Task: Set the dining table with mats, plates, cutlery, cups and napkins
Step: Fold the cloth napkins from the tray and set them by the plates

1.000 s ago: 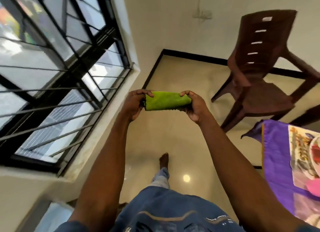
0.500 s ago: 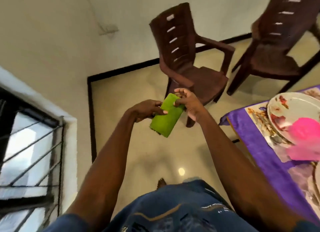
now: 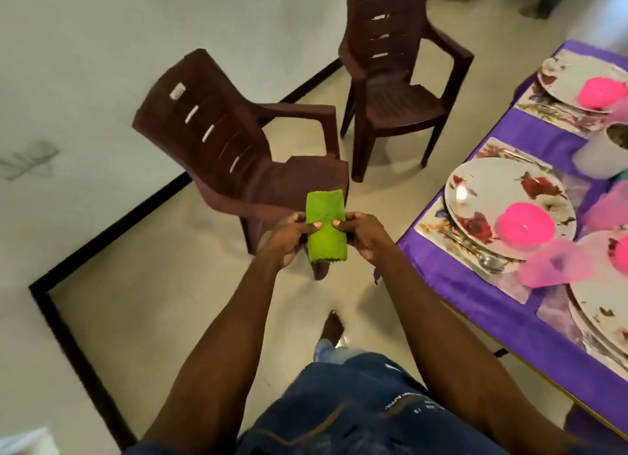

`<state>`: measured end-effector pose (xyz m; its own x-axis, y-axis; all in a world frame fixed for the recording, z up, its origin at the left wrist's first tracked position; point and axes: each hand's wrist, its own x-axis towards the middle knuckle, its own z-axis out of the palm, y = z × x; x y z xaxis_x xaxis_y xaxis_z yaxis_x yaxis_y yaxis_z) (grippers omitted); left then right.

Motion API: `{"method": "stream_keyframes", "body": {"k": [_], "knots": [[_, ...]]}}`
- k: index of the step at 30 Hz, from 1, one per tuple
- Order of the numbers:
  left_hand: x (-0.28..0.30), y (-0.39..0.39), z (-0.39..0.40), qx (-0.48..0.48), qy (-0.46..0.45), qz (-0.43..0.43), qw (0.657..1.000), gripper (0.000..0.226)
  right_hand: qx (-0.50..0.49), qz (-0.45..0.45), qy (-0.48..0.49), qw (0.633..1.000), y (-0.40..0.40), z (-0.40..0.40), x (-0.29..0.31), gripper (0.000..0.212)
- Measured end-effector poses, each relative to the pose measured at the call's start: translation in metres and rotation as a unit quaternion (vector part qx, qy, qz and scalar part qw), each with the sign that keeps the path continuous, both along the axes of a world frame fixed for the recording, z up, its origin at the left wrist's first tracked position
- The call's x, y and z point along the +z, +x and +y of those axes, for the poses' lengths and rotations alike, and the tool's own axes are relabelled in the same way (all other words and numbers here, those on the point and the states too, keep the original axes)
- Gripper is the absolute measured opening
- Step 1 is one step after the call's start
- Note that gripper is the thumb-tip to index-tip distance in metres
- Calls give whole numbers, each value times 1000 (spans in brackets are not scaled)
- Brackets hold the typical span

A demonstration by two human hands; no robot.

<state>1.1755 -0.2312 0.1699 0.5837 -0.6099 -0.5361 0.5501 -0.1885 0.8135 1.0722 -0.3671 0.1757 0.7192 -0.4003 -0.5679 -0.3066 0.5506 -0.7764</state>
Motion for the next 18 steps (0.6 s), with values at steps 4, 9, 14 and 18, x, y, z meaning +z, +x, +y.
{"method": "stream_keyframes", "body": {"k": [4,9,14,18], "knots": [[-2,44,-43,24,36,-39,998,39,-102,17,-38,994,36,-26,-1,33],[4,76,-107,-104,43,-138,984,26,-160,-5,-88,983,48,-67,-9,30],[-7,75,-179,-277,7,-108,955,21,-201,-23,-49,978,24,-100,-7,27],[-11,53,-233,-409,4,-97,908,28,-331,2,-33,943,-8,-109,-9,34]]}}
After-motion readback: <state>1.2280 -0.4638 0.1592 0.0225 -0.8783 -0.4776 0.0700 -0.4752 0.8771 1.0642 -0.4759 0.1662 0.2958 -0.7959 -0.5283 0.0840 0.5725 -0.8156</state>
